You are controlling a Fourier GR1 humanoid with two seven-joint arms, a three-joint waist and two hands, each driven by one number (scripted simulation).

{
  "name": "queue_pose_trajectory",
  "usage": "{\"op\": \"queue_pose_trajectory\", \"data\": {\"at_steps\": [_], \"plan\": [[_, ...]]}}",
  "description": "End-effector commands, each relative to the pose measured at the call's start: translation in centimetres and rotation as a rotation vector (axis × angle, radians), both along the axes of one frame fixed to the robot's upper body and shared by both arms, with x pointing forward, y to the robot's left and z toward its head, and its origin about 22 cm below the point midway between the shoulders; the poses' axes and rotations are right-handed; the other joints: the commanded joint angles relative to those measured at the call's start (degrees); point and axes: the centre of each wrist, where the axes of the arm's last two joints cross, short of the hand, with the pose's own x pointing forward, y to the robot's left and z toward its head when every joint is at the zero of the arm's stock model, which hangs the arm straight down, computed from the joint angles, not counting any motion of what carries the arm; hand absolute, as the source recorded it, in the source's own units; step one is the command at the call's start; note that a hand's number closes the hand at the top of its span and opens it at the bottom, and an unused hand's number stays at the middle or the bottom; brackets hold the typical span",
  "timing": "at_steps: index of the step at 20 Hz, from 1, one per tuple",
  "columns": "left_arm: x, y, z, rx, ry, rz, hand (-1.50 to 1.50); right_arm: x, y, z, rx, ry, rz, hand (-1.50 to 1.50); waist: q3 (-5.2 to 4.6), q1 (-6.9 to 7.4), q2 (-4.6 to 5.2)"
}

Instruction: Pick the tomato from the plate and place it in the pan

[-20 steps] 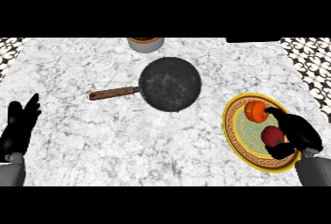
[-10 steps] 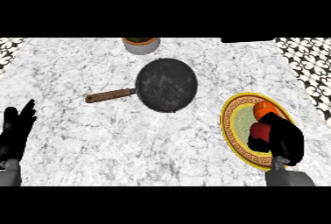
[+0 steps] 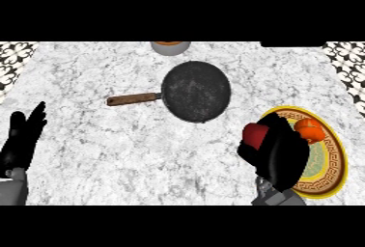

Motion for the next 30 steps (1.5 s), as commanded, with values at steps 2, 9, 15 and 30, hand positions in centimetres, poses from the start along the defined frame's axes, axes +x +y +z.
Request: {"op": "queue_pose_trajectory", "data": {"at_steps": [2, 9, 15, 30], "plan": [[1.3, -1.7, -0.6, -0.002, -0.016, -0.027, 0.00, -0.3, 5.7, 2.8, 0.073, -0.093, -0.119, 1.50, 0.18, 1.54, 1.03], [1.5, -2.1, 0.6, -0.002, -0.026, -0.064, 0.00, 5.3, 4.6, 2.8, 0.193, -0.145, -0.159, 1.50, 0.37, 3.28, 1.57], [2.2, -3.1, 0.8, -0.015, -0.024, -0.076, 0.00, 9.7, 3.2, 1.7, 0.249, -0.124, -0.178, 1.50, 0.40, 3.73, 1.86], [3.2, -3.8, 1.4, -0.020, -0.058, -0.125, 0.00, 15.7, -0.4, -3.5, 0.479, -0.175, -0.217, 1.50, 0.60, 6.62, 3.28]]}}
